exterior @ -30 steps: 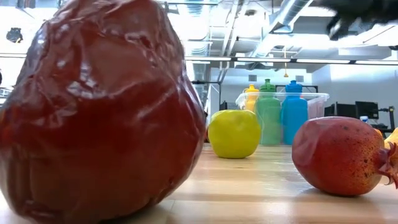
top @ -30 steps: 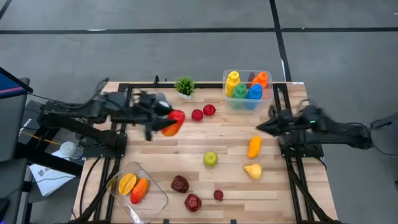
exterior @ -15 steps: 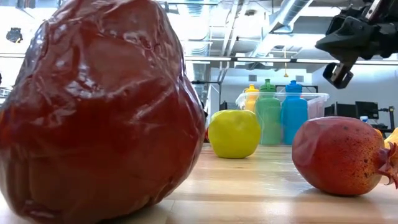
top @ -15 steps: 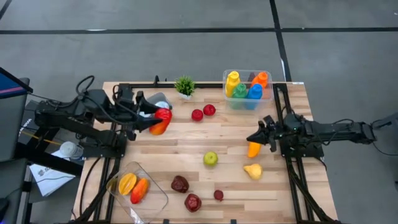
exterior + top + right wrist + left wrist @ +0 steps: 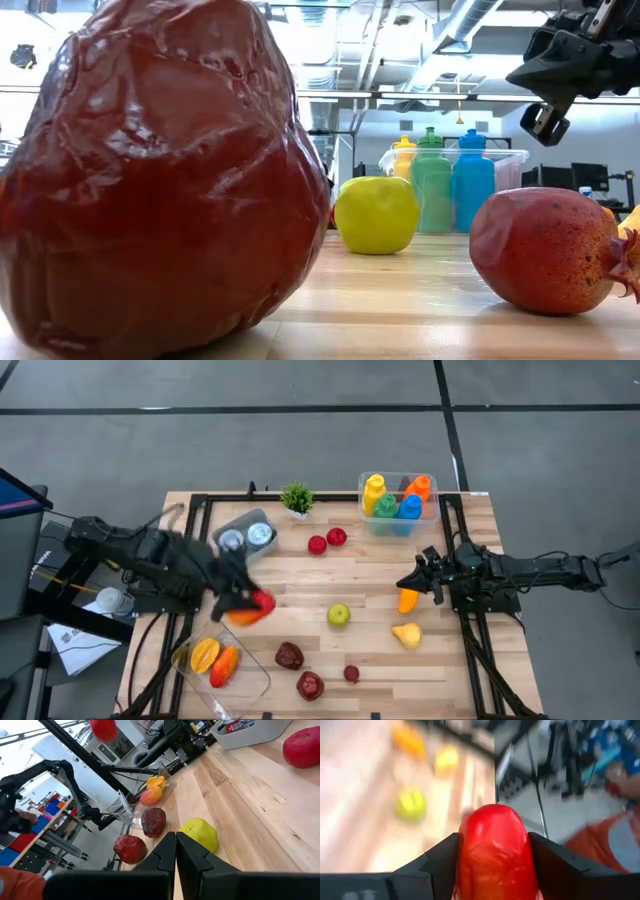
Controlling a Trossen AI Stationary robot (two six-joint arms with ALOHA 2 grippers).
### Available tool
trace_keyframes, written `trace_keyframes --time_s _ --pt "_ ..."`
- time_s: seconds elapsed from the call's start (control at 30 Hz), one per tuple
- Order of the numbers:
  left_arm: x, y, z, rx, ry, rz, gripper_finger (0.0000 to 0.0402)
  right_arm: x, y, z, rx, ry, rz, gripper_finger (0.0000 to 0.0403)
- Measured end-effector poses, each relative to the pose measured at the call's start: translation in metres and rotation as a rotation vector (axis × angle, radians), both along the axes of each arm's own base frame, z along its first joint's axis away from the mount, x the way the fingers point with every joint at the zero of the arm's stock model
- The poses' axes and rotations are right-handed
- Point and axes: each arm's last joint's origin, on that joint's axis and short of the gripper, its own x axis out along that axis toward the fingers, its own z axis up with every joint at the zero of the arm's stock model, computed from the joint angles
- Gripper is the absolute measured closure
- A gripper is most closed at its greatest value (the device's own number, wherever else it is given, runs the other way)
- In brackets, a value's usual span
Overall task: Pick & Place Food Item
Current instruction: Put the orange mango into the bottom transparent bin
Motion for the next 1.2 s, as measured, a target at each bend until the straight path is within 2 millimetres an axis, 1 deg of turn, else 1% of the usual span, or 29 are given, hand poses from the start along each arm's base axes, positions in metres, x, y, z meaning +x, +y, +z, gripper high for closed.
trace_keyframes --time_s 0.1,0.23,0.4,0.5,0.77,0.9,1.1,1.2 --pt "0.005 -0.025 -0.016 -0.06 0.152 -0.05 0.0191 0.0 0.0 0.0 0.0 0.0 0.0 0.0397" --pt "0.01 -0.059 -0.03 -0.174 0.288 -0.109 0.019 0.0 0.0 0.0 0.0 0.001 0.0 0.0397" --pt "0.009 -0.095 -0.046 -0.294 0.436 -0.077 0.0189 0.0 0.0 0.0 0.0 0.001 0.0 0.0397" --pt "0.008 -0.11 -0.057 -0.311 0.503 -0.026 0.0189 0.0 0.0 0.0 0.0 0.002 0.0 0.0397" --pt "0.015 -0.134 -0.088 -0.272 0.64 0.072 0.0188 0.0 0.0 0.0 0.0 0.002 0.0 0.0397" --pt "0.014 -0.144 -0.106 -0.231 0.733 0.127 0.0188 0.0 0.0 0.0 0.0 0.002 0.0 0.0397" --pt "0.004 -0.151 -0.124 -0.15 0.852 0.209 0.0188 0.0 0.0 0.0 0.0 0.002 0.0 0.0397" --pt "0.005 -0.154 -0.131 -0.131 0.855 0.256 0.0188 0.0 0.0 0.0 0.0 0.001 0.0 0.0397"
